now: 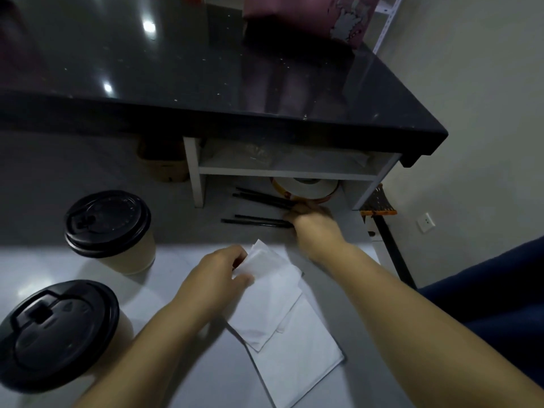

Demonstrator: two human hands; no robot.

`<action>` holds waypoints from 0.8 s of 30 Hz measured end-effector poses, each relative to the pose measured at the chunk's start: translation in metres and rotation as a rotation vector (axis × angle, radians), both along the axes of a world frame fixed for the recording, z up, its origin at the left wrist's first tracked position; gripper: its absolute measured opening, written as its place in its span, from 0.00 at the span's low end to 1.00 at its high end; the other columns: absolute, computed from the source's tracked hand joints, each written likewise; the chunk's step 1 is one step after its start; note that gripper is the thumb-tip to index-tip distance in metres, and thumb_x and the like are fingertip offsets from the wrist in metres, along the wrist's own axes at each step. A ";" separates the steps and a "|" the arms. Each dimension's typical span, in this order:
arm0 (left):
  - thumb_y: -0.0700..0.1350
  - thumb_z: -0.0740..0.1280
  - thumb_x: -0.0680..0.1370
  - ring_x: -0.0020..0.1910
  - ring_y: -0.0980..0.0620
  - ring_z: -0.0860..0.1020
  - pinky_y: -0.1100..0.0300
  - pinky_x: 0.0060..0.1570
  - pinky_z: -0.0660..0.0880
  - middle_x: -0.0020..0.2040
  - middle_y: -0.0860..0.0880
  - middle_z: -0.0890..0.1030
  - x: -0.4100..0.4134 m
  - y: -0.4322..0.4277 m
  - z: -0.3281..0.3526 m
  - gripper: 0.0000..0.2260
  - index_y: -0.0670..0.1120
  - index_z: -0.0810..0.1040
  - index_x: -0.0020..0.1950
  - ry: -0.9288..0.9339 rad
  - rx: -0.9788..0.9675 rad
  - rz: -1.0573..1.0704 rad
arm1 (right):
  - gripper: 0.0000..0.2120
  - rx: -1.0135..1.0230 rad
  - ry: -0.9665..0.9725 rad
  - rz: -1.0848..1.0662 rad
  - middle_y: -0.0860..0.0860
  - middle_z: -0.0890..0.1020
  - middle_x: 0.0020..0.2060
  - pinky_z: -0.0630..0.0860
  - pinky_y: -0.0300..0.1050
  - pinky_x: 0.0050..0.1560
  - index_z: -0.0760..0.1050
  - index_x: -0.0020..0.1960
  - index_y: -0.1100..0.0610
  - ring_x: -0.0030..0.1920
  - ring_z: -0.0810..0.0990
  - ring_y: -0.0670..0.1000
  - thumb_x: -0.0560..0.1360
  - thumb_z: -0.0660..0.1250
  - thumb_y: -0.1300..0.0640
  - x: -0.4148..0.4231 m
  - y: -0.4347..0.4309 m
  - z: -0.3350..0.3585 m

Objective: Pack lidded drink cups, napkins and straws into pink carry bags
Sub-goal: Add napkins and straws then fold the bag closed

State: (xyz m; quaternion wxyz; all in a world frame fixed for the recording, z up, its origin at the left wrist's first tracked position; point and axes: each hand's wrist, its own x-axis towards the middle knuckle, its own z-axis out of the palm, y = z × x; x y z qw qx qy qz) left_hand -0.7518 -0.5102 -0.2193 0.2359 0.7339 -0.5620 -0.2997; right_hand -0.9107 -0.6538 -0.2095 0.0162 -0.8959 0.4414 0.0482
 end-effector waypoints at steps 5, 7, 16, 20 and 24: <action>0.51 0.68 0.72 0.42 0.54 0.76 0.57 0.39 0.73 0.43 0.56 0.78 0.002 0.006 0.005 0.07 0.57 0.72 0.47 -0.018 0.026 -0.006 | 0.13 -0.020 0.087 -0.009 0.58 0.77 0.53 0.65 0.48 0.46 0.73 0.57 0.60 0.54 0.73 0.60 0.74 0.59 0.65 -0.010 0.019 0.005; 0.50 0.67 0.72 0.41 0.53 0.76 0.58 0.38 0.73 0.42 0.55 0.78 0.002 0.009 0.008 0.08 0.59 0.70 0.47 -0.019 0.047 -0.005 | 0.11 -0.003 0.116 -0.027 0.59 0.76 0.53 0.65 0.48 0.45 0.71 0.56 0.61 0.54 0.73 0.60 0.74 0.60 0.65 -0.018 0.028 0.005; 0.46 0.68 0.72 0.42 0.56 0.77 0.55 0.40 0.76 0.45 0.57 0.77 -0.008 0.037 0.023 0.12 0.60 0.72 0.51 0.105 -0.078 0.053 | 0.08 0.105 -0.257 -0.323 0.56 0.71 0.54 0.73 0.51 0.44 0.69 0.57 0.60 0.45 0.74 0.57 0.79 0.58 0.61 -0.052 0.074 0.026; 0.44 0.69 0.72 0.41 0.60 0.76 0.61 0.37 0.73 0.47 0.58 0.78 -0.010 0.053 0.040 0.14 0.61 0.73 0.52 0.144 -0.210 0.061 | 0.08 0.078 -0.489 -0.332 0.51 0.74 0.50 0.73 0.47 0.45 0.71 0.56 0.57 0.46 0.74 0.51 0.80 0.56 0.58 -0.064 0.103 0.042; 0.42 0.68 0.73 0.41 0.65 0.75 0.74 0.37 0.69 0.42 0.62 0.78 -0.017 0.078 0.061 0.09 0.56 0.77 0.49 0.086 -0.338 0.057 | 0.06 0.062 -0.632 -0.273 0.45 0.75 0.42 0.76 0.49 0.43 0.73 0.52 0.54 0.43 0.75 0.49 0.80 0.58 0.56 -0.071 0.135 0.056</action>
